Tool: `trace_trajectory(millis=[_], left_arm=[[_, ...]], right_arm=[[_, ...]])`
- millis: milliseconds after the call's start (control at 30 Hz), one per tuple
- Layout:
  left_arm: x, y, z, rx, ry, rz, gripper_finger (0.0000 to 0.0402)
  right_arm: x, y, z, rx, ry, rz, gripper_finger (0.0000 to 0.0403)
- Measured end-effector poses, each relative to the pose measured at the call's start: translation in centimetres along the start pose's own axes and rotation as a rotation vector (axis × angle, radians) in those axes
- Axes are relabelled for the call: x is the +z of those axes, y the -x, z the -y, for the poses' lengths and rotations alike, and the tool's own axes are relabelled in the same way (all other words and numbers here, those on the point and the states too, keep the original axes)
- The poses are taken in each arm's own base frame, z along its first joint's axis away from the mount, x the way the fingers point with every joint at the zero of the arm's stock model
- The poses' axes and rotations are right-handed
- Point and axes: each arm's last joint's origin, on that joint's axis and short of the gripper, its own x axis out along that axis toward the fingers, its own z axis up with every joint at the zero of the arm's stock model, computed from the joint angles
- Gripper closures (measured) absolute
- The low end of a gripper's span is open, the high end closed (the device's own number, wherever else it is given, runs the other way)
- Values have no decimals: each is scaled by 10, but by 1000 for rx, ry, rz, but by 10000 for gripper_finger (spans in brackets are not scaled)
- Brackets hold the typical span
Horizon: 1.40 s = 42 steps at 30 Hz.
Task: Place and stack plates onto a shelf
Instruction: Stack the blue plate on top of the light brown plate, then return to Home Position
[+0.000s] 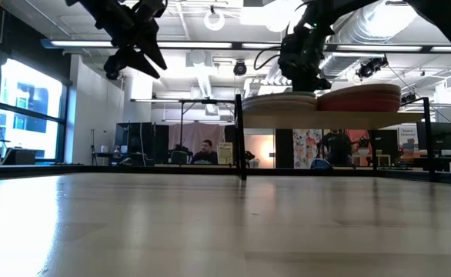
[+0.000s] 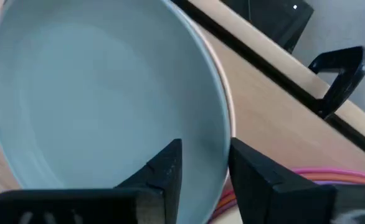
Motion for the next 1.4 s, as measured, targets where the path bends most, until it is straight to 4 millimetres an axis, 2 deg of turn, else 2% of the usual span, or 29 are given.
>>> trace_trajectory(millis=[867,1133,1267,1400], left_arm=[[-6,0,-4,48,2,-60,282],[-6,6,-4,41,-31,-47,282],[-7,17,-4,21,-76,-12,282],[-7,35,-4,8,-100,51,282]], right_arm=[[-8,8,-5,6,-8,-51,295],[-24,36,-12,8,10,2,295],[-39,61,-25,13,107,73,295],[-59,94,-45,23,249,223,295]])
